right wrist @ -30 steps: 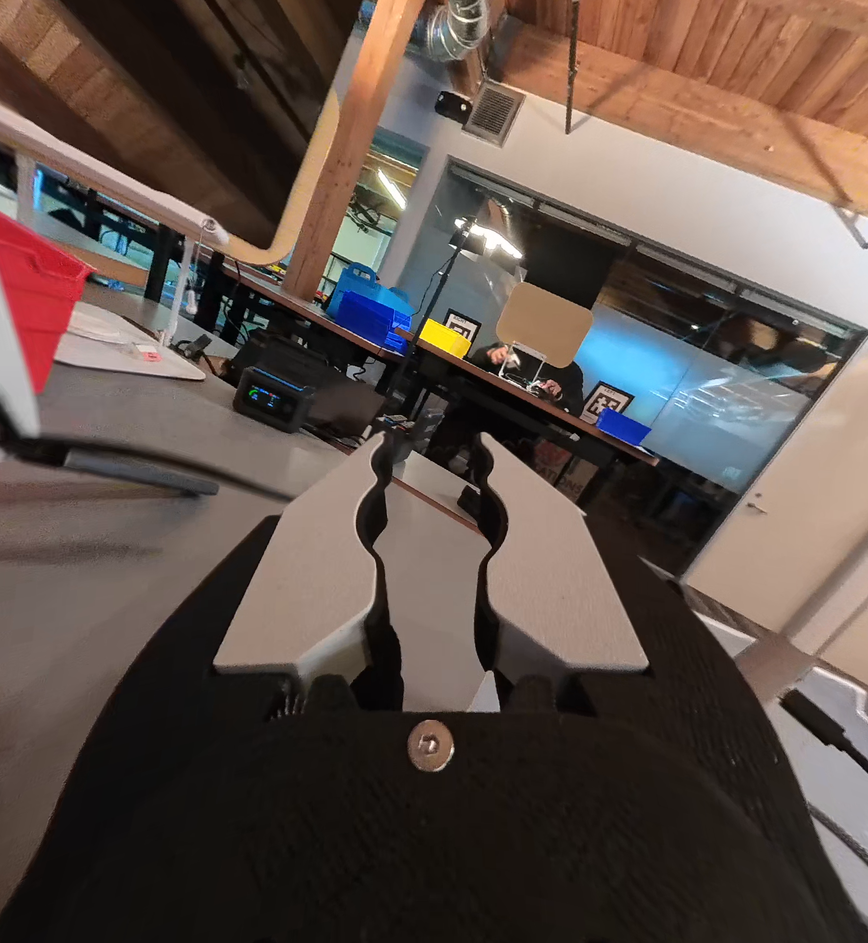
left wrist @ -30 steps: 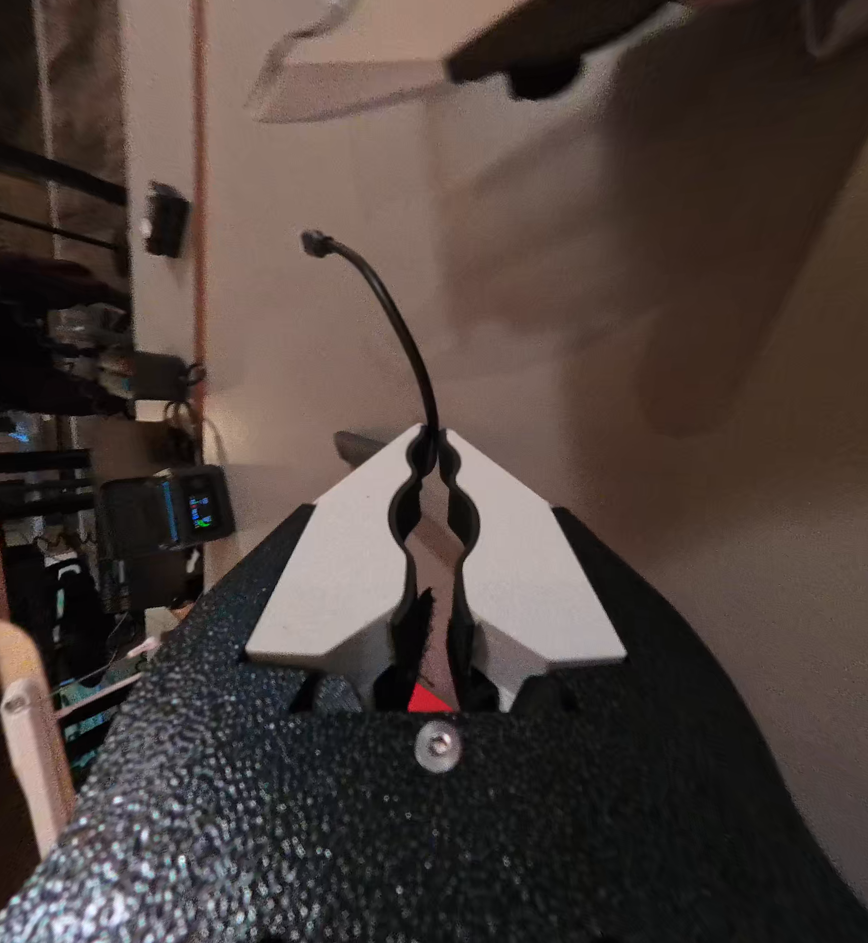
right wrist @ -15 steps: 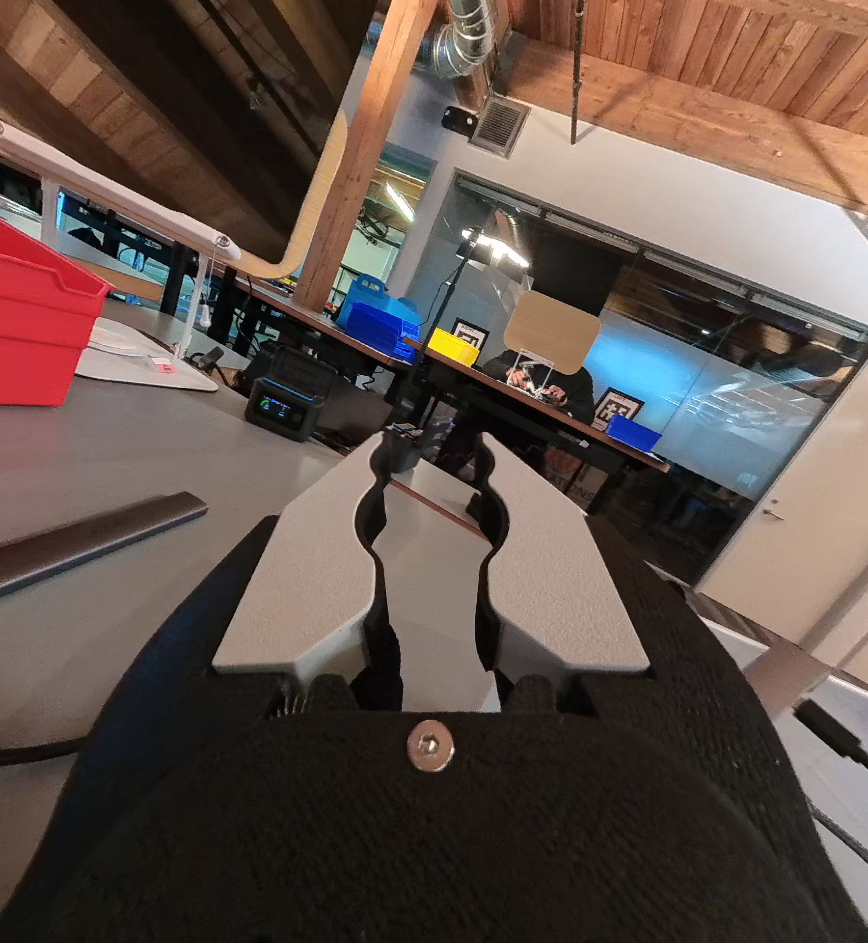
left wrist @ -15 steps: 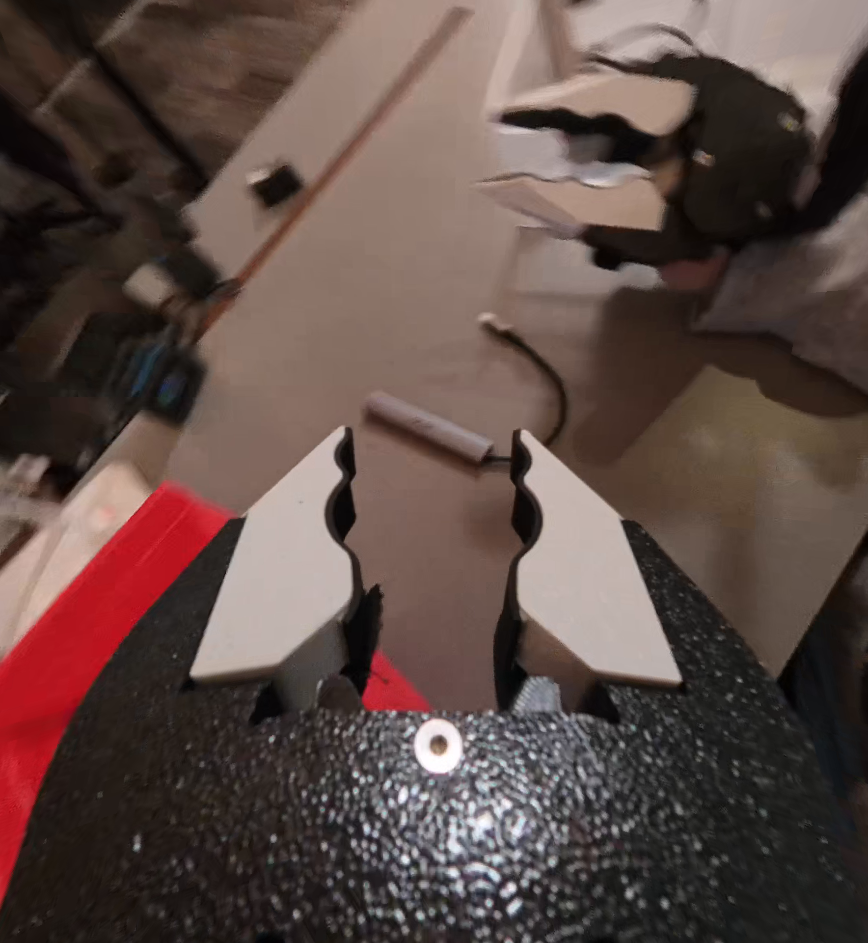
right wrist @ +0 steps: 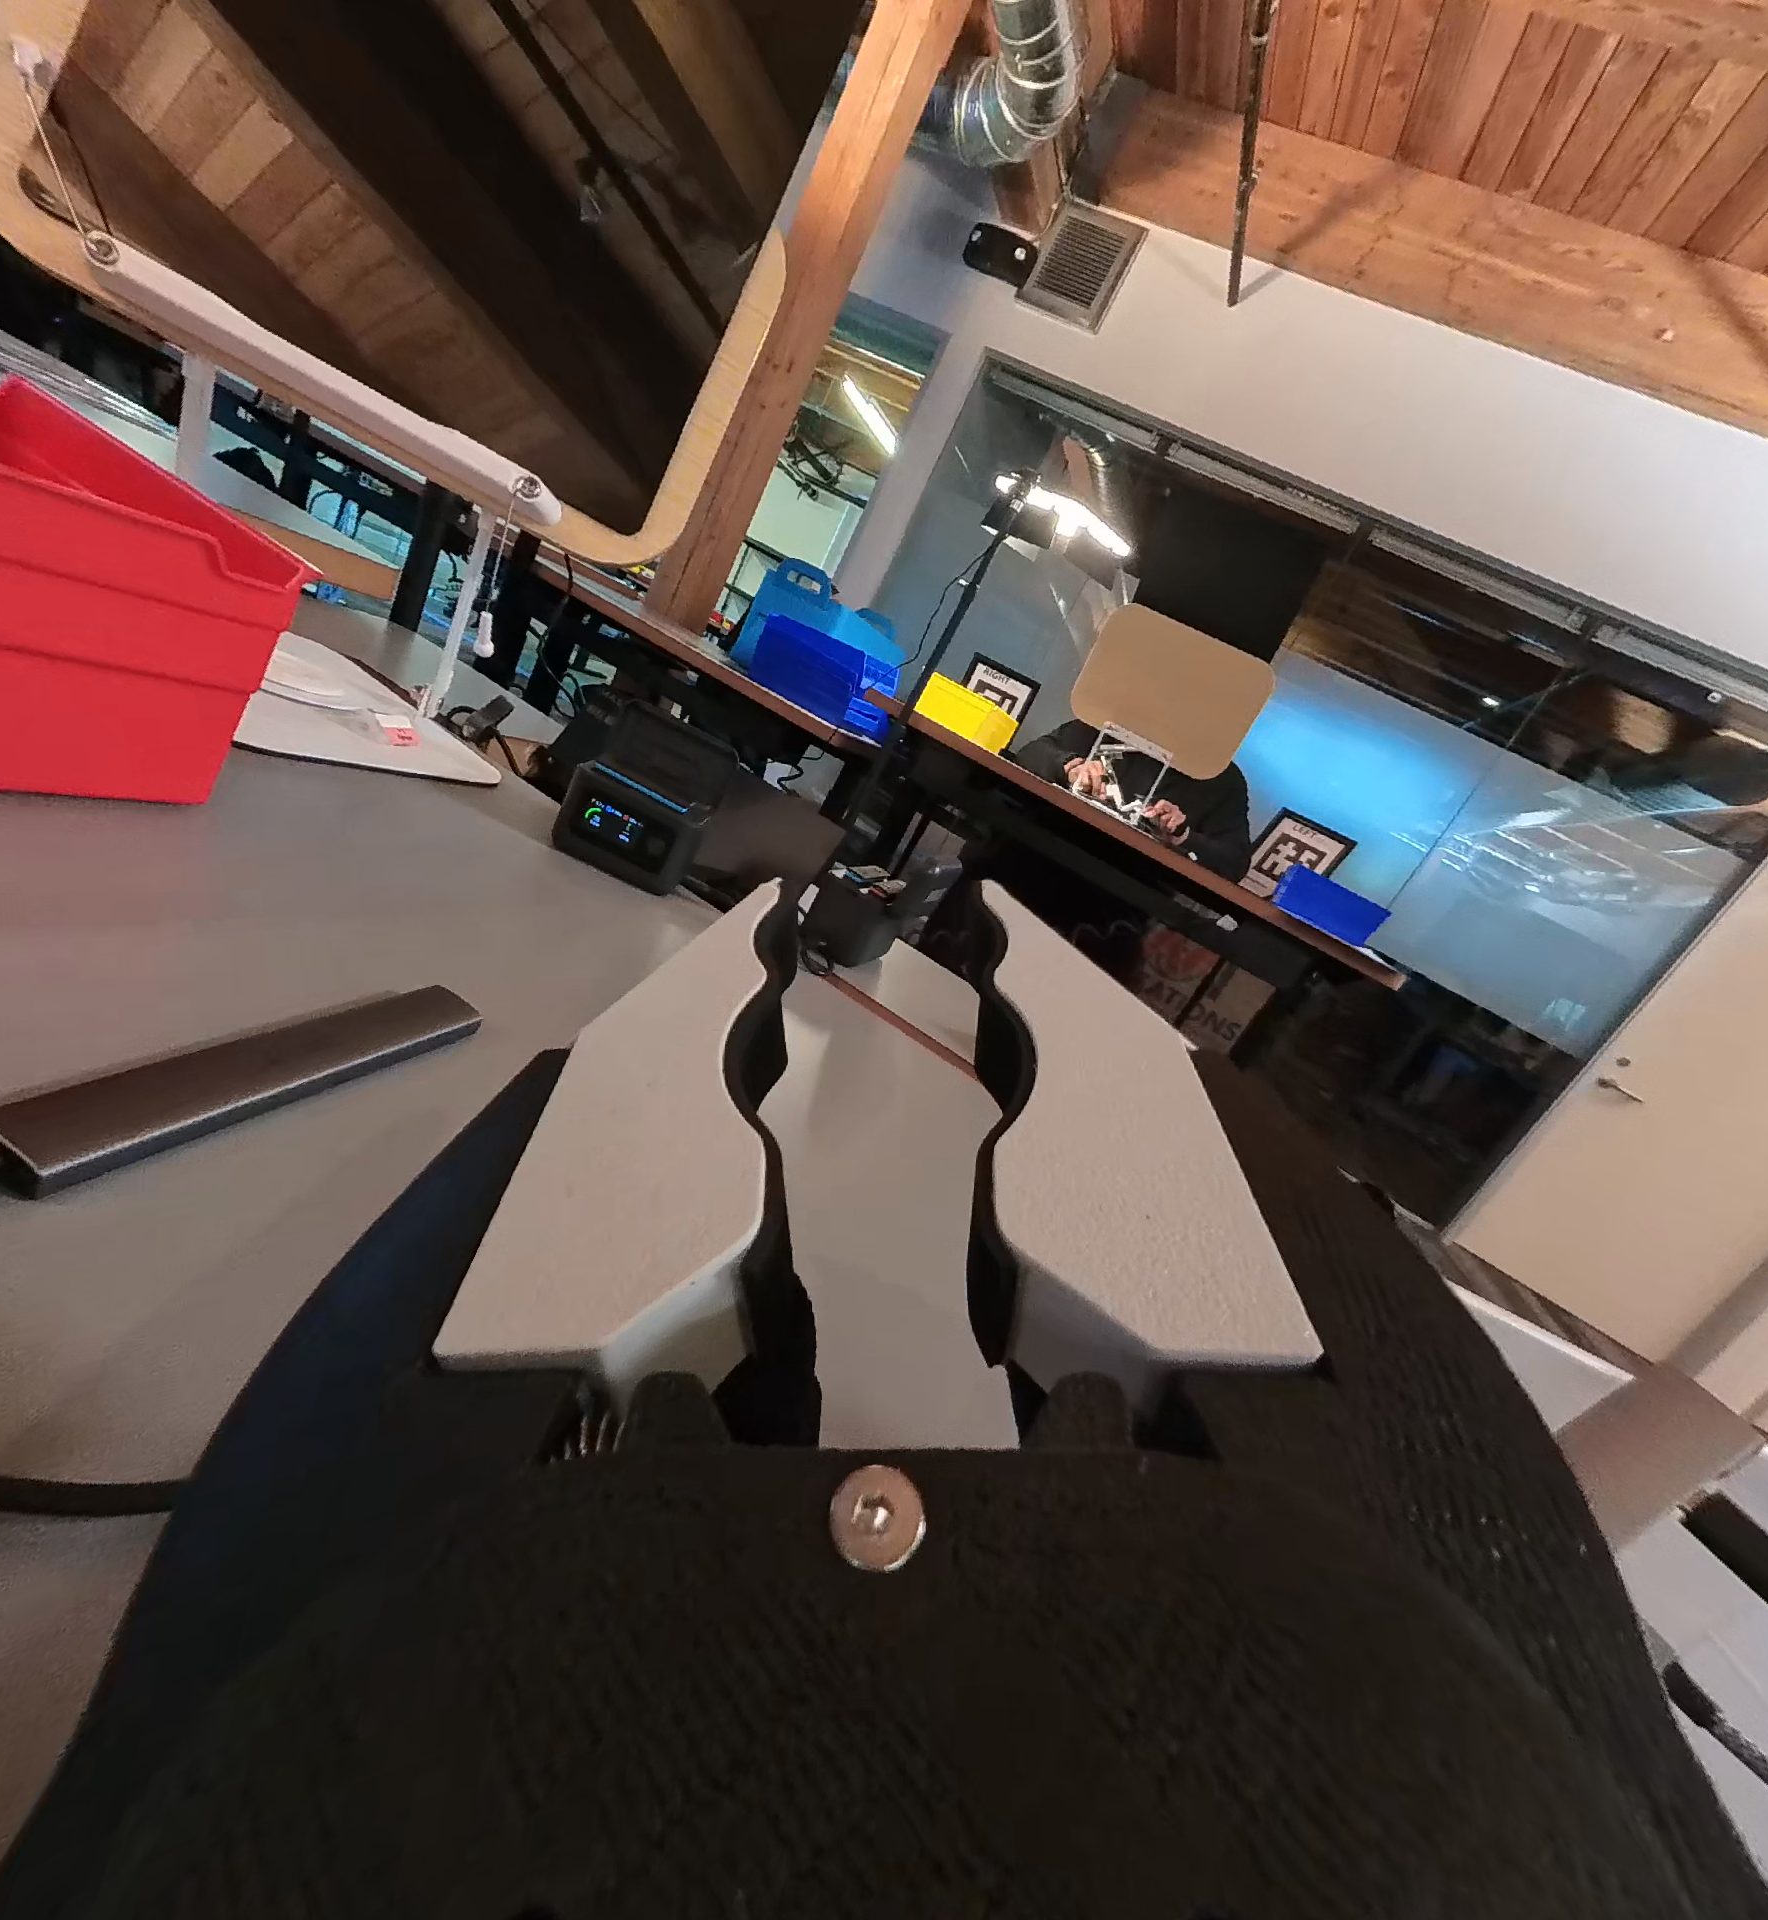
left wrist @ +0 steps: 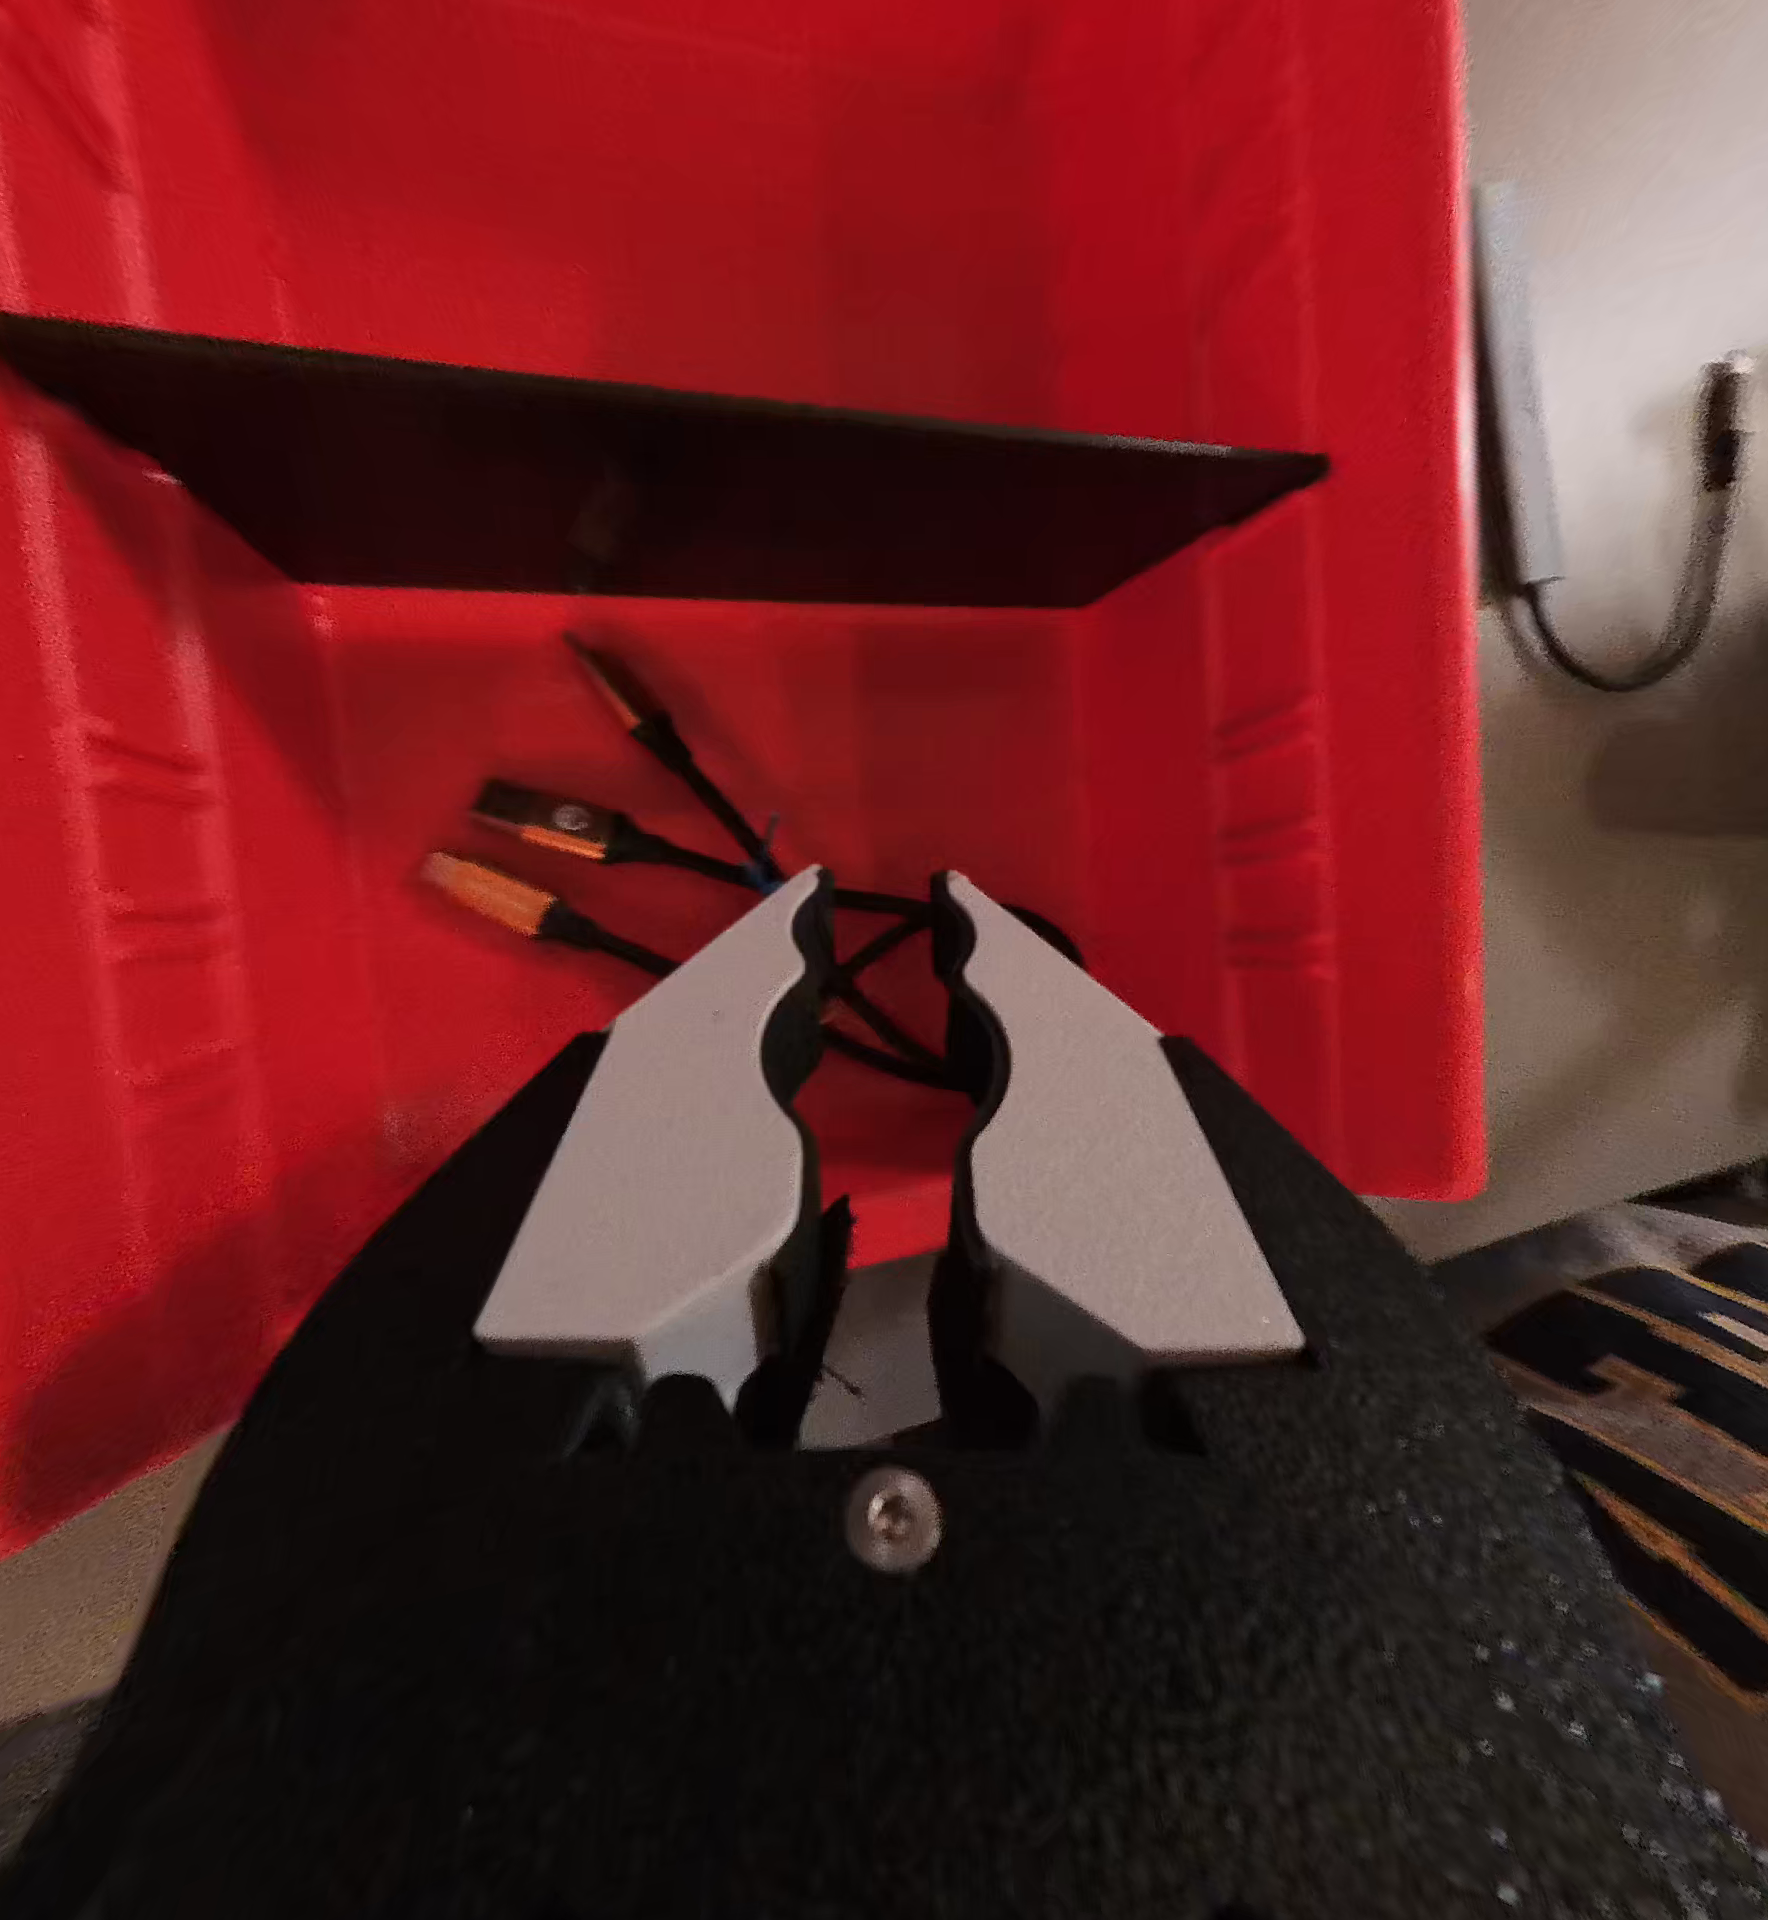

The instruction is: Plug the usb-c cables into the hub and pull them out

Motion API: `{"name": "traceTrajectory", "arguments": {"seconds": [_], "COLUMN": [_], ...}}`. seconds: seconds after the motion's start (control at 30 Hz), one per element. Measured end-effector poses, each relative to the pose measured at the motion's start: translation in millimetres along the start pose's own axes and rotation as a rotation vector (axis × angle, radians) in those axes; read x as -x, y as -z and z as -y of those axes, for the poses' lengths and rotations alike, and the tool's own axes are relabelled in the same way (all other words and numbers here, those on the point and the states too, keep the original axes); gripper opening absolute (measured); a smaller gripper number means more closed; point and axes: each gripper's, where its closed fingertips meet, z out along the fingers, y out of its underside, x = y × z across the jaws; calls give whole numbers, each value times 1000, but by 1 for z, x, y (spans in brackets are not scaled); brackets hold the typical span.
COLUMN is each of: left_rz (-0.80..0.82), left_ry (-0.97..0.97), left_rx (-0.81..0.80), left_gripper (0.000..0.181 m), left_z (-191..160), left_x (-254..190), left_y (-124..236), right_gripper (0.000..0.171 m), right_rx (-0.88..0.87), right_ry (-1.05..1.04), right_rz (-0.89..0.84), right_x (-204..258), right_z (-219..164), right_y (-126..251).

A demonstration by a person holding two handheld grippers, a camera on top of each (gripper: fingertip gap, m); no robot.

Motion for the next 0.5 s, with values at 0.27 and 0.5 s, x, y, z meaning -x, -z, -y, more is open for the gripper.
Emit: {"name": "traceTrajectory", "arguments": {"seconds": [0.27,0.5], "left_rz": [41,128], "left_ry": [1,-53], "left_rx": [157,207], "left_gripper": [29,28], "left_z": [-23,-24], "left_x": [-1,4], "left_y": [-30,-43], "right_gripper": [30,30], "right_rx": [-4,-1], "right_ry": [12,14], "right_rz": [25,37], "right_x": [6,7], "right_z": [1,1], "right_y": [-1,-1]}}
